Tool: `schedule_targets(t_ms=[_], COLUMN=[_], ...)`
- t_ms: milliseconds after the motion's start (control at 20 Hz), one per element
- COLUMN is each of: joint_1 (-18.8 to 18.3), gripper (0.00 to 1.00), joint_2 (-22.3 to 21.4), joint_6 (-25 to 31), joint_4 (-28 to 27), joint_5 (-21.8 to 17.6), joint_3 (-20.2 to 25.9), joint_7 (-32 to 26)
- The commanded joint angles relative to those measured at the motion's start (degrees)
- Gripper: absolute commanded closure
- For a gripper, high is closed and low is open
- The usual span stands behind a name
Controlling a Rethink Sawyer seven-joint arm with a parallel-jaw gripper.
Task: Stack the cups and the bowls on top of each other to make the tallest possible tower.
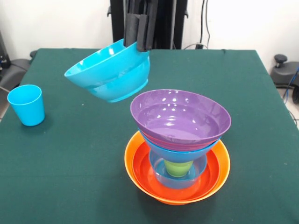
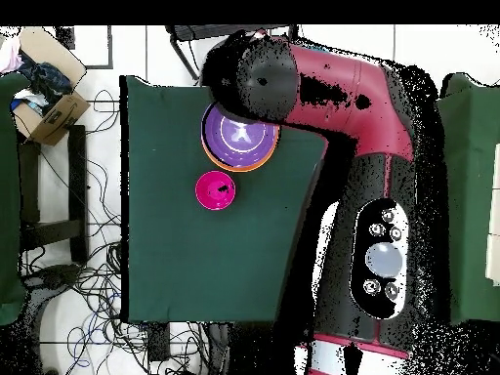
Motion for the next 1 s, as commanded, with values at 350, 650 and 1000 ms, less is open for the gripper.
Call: schedule_targets(t_ms=[350, 650, 1000], joint_1=[2.47, 2.99, 3.32], gripper=[1.0, 1.0, 1.0], joint_2=[3.57, 2.98, 2.33], joint_6=[-1.55, -1.49, -1.61], joint_4=[5.87, 6.92, 8.87], joint_5=[1.77, 3.63, 6.43], joint_3=[0.63, 0.77, 1.42], joint_7=[9.86, 9.6, 8.64])
